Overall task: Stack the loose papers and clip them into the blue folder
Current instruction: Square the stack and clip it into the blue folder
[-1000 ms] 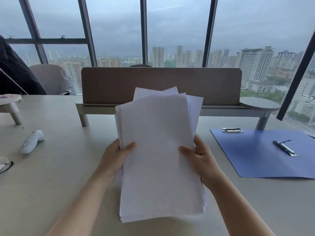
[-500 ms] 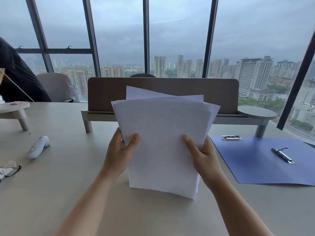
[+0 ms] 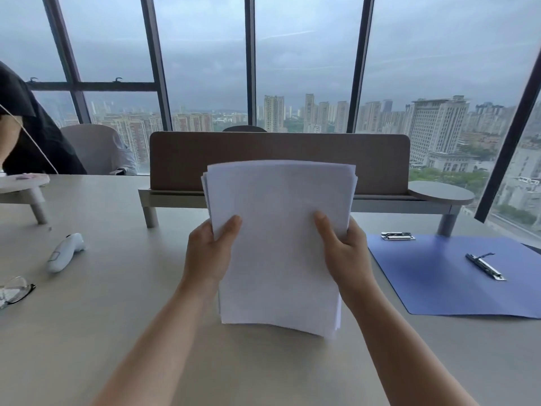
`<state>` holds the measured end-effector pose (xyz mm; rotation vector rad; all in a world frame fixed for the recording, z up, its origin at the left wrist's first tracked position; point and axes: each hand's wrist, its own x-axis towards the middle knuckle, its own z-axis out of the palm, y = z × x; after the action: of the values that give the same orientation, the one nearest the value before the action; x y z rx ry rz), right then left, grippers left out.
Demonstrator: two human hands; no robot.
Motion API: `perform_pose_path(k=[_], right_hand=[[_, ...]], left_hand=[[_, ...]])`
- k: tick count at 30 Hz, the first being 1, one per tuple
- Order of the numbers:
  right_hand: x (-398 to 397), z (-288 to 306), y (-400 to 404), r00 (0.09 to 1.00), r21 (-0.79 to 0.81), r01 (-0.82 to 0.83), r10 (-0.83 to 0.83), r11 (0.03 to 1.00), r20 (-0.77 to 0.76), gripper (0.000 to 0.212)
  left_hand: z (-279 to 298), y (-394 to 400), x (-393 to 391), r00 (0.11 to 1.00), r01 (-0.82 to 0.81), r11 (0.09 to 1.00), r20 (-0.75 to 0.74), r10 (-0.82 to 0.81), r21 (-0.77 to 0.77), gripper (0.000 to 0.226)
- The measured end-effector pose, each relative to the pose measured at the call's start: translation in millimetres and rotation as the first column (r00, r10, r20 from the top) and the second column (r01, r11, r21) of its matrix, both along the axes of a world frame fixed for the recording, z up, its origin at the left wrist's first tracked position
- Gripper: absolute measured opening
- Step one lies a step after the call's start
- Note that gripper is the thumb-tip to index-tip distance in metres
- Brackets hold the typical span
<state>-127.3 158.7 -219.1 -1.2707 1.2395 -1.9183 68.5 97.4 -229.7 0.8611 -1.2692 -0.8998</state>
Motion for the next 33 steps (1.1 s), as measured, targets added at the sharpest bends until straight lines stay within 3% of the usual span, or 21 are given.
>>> perform_pose_path(k=[2,6,11,16,19,22,24,27,29,33], right_hand=[[1.8,10.8,-3.6,0.998,-0.017,0.038,-0.039,0.999,-0.046,0.016],[-0.1,17.8,-0.7,0.996,-0.075,0.026,-0.033,0.997,-0.087,0.014],[-10.0,-14.4,15.4,0.987,0.045,-0.163,0.163,0.986,-0.004,0.016],[-11.2,-8.9,19.2,0.946,0.099,-0.318,0.308,0.943,0.102,0.039],[-12.1,4.3,20.0,0.939,0.068,-0.341,0.336,0.938,0.076,0.036],[-14.5,15.2,19.2,0.927,0.029,-0.37,0.366,0.929,0.079,0.032],[-15.3,19.3,20.0,0.904,0.002,-0.417,0.414,0.909,0.101,0.029],[-15.4,20.1,21.4,0.881,-0.015,-0.461,0.46,0.887,0.108,0.032],[-15.6,22.3,22.6,0.883,-0.015,-0.46,0.459,0.888,0.095,0.032],[-16.0,34.7,23.9,0.873,-0.02,-0.479,0.479,0.877,0.087,0.023]], left_hand=[[12.5,-0.5,-3.5,0.998,-0.057,0.998,-0.007,0.057,-0.041,0.031],[26.7,5.2,-3.8,0.999,-0.038,0.997,-0.01,0.038,-0.06,0.02],[6.5,20.0,15.8,0.974,0.072,0.997,0.219,-0.064,-0.029,0.017],[21.2,17.0,20.2,0.971,0.238,0.971,-0.029,-0.238,0.009,0.021],[40.7,12.6,24.4,0.94,0.34,0.94,-0.047,-0.339,0.01,0.019],[47.1,10.3,32.7,0.892,0.451,0.892,-0.001,-0.451,-0.004,0.039],[42.6,6.9,35.7,0.866,0.5,0.866,-0.049,-0.498,0.034,0.057],[37.0,4.1,39.4,0.837,0.539,0.841,-0.144,-0.528,0.052,0.064],[41.1,4.8,40.2,0.842,0.531,0.847,-0.128,-0.525,0.021,0.062],[63.9,11.7,37.1,0.892,0.452,0.889,0.039,-0.45,-0.076,0.046]])
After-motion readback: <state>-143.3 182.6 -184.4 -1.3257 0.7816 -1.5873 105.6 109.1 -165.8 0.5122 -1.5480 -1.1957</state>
